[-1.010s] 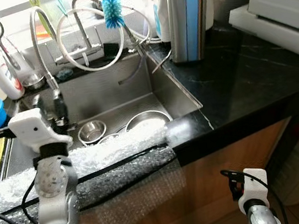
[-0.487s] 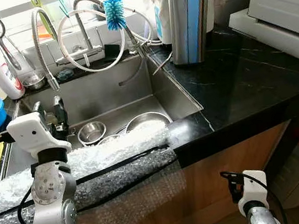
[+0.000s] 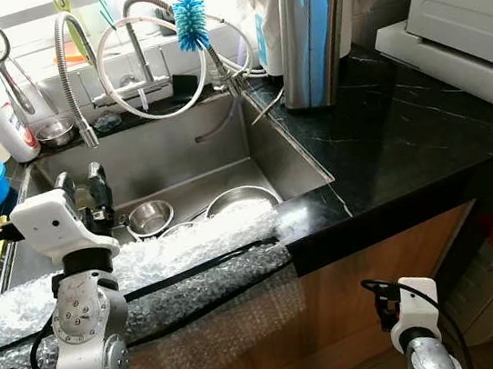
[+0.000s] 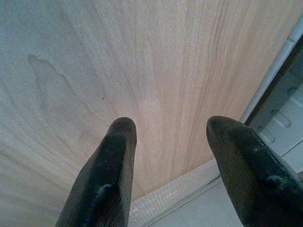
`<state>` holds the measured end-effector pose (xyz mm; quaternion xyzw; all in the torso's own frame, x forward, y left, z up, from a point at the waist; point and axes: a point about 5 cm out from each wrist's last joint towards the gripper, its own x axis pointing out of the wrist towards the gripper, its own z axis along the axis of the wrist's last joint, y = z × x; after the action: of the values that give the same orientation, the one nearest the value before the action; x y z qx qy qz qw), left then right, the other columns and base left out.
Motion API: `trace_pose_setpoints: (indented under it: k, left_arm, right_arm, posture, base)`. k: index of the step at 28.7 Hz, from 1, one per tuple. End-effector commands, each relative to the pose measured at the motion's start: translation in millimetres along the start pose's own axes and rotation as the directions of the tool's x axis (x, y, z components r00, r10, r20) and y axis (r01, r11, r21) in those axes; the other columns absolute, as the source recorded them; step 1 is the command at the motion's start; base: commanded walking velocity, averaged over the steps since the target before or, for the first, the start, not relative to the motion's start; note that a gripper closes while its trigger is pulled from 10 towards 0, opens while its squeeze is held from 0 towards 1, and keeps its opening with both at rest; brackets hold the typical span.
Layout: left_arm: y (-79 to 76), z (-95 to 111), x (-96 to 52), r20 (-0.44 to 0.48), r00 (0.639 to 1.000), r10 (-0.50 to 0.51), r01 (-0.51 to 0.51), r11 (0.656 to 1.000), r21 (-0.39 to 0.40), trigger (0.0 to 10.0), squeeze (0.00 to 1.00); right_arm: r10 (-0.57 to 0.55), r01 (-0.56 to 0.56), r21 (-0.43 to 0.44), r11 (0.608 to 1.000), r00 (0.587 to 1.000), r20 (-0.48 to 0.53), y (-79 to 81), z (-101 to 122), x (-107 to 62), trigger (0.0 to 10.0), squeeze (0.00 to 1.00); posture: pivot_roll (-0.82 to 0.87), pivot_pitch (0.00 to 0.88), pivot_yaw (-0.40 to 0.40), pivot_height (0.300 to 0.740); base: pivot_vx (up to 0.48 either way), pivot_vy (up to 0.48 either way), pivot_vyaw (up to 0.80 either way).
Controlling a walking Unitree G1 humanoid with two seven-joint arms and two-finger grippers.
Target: Kitchen organization
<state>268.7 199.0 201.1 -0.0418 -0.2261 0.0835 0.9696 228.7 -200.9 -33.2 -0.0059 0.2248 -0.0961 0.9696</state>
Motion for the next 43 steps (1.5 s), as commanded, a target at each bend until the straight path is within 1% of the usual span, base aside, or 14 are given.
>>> trace_pose_setpoints:
  k: [1, 7, 12, 15, 18, 23, 31, 43]
  left_arm:
    - [0.8, 4.7, -1.1, 0.008, 1.000, 0.011, -0.011, 1.000, 0.013, 10.0, 0.00]
    - [1.0, 5.3, -2.1, 0.003, 1.000, 0.010, -0.010, 1.000, 0.027, 10.0, 0.00]
    - [1.1, 5.8, -1.5, 0.007, 1.000, 0.014, -0.014, 0.999, 0.029, 10.0, 0.00]
    - [0.6, 5.7, -1.2, 0.006, 1.000, 0.013, -0.013, 1.000, 0.026, 10.0, 0.00]
    - [-0.3, 5.8, -1.0, 0.004, 1.000, 0.010, -0.010, 1.000, 0.024, 10.0, 0.00]
    - [-0.7, 5.8, -0.9, 0.003, 1.000, 0.010, -0.010, 1.000, 0.024, 10.0, 0.00]
    - [-1.9, 5.6, -0.2, 0.003, 1.000, 0.010, -0.010, 1.000, 0.020, 10.0, 0.00]
    - [-2.5, 4.1, -0.1, -0.009, 1.000, 0.012, -0.012, 1.000, 0.005, 10.0, 0.00]
  right_arm:
    - [0.014, -0.014, 0.005, 1.000, 1.000, 0.005, 3.9, 1.4, 1.0, 10.0, 0.00]
    - [0.017, -0.017, 0.008, 1.000, 1.000, 0.008, 4.6, 1.8, 1.1, 10.0, 0.00]
    - [0.022, -0.022, -0.028, 0.999, 1.000, 0.020, 4.8, 4.0, 1.8, 10.0, 0.00]
    - [0.024, -0.024, -0.024, 0.999, 1.000, 0.020, 5.3, 4.1, 2.0, 10.0, 0.00]
    - [0.021, -0.021, -0.011, 1.000, 1.000, 0.021, 5.5, 4.0, 2.0, 10.0, 0.00]
    - [0.027, -0.027, -0.026, 0.999, 0.999, 0.019, 6.0, 4.2, 2.3, 10.0, 0.00]
    - [0.028, -0.028, -0.033, 0.999, 0.999, 0.017, 6.8, 4.2, 2.7, 10.0, 0.00]
    - [0.030, -0.030, -0.039, 0.999, 0.999, 0.016, 7.5, 4.1, 2.8, 10.0, 0.00]
  posture:
    - [0.06, 0.000, 0.067, 0.740]
    - [0.07, 0.000, 0.067, 0.740]
    - [0.07, 0.000, 0.067, 0.740]
    - [0.07, 0.000, 0.067, 0.740]
    - [0.07, 0.000, 0.067, 0.740]
    - [0.07, 0.000, 0.066, 0.740]
    - [0.07, 0.000, 0.066, 0.740]
    - [0.07, 0.000, 0.066, 0.740]
  base:
    - [0.000, 0.000, 0.00]
    - [0.000, 0.000, 0.00]
    - [0.000, -0.420, 0.11]
    - [0.000, -0.436, 0.56]
    - [0.000, -0.435, 0.00]
    - [0.000, -0.435, 0.00]
    - [0.000, -0.419, 0.47]
    - [0.000, 0.000, 0.47]
